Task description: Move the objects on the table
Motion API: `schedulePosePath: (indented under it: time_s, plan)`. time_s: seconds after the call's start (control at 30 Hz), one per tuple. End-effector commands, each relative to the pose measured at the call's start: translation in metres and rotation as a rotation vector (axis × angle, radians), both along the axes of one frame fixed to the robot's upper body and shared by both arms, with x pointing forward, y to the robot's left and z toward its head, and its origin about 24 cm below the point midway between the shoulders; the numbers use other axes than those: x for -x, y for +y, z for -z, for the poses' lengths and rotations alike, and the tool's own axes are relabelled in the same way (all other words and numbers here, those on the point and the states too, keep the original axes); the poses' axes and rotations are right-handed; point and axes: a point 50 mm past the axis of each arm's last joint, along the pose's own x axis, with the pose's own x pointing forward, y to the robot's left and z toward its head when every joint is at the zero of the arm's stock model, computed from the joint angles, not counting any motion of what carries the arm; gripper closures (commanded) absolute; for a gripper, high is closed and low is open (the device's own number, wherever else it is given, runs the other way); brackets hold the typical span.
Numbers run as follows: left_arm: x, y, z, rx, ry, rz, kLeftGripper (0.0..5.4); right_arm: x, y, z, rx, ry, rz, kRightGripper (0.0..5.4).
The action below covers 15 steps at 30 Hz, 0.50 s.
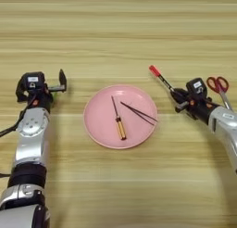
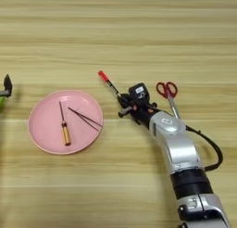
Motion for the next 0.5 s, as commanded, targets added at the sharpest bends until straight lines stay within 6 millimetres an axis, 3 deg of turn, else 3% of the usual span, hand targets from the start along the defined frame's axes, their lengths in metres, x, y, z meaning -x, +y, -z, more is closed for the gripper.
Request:
schedulePosePath:
  time_s: [0.03,0.5]
  plan:
    - [0.0,-0.011,-0.005,0.062,-0.013,0.073,0.0,0.004,0.004,-0.003,-0.015,-0.004,-0.015,4.97]
    - [0.009,-0.058,-0.031,0.307,-0.041,0.397,0.0,0.014,0.033,-0.016,-0.05,-0.064,-0.133,4.97]
